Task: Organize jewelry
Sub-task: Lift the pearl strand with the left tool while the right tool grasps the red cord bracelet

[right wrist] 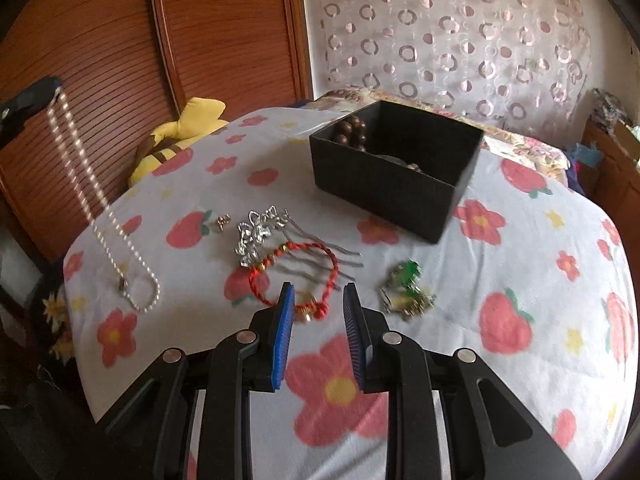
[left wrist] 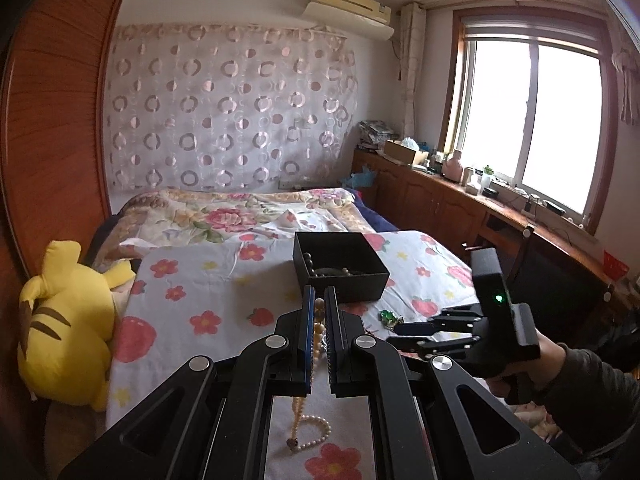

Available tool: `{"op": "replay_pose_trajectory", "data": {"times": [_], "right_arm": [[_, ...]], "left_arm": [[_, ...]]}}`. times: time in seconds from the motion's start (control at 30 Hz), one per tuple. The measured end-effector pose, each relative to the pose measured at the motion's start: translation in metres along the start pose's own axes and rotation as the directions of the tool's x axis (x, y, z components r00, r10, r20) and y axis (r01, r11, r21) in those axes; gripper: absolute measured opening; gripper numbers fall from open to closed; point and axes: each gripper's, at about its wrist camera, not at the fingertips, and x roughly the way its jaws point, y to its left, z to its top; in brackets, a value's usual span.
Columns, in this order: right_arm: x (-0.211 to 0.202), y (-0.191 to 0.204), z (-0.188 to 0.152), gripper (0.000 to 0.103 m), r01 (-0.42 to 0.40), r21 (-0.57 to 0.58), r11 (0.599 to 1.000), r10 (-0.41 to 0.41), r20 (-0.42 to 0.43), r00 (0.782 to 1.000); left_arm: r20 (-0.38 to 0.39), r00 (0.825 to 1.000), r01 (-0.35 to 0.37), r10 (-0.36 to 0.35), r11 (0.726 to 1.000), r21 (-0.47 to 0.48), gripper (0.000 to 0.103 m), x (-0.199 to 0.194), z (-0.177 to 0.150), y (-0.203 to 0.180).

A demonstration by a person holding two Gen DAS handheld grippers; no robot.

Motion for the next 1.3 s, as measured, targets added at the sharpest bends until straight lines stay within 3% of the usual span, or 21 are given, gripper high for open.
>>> {"op": "replay_pose_trajectory", "data": {"times": [0.33, 0.43, 0.7, 0.97, 1.3], "right_arm": [[0.025, -0.003, 0.002, 0.027, -0.005, 0.049, 0.999, 0.008, -0.069, 0.998], [0.026, -0.003, 0.003, 0.012, -0.026, 0.05, 0.998, 0.03, -0.072, 0.997], [-0.001, -0.005, 0.012, 0.007, -0.032, 0.04, 0.999, 0.031, 0.028, 0.999], [-0.035, -0.019, 0.032, 0.007, -0.014, 0.03, 0.999, 0.011, 0.111, 0.994], [-0.064, -0.037, 0.051, 0.007, 0.032, 0.021, 0.999, -0.035, 0.18, 0.983]], "left_arm": [[0.002, 1.0, 0.001, -0.001, 1.0, 0.004, 0.004, 0.003, -0.001, -0.001], [0.002, 1.0, 0.001, -0.001, 1.0, 0.002, 0.004, 0.002, -0.001, -0.001], [0.007, 1.0, 0.008, -0.008, 1.0, 0.009, 0.004, 0.008, 0.01, -0.006], [0.046, 0.998, 0.035, -0.036, 0.999, 0.035, 0.004, 0.018, 0.049, -0.018], [0.071, 0.997, 0.014, -0.021, 0.995, 0.102, 0.004, 0.041, 0.095, -0.037]]}}
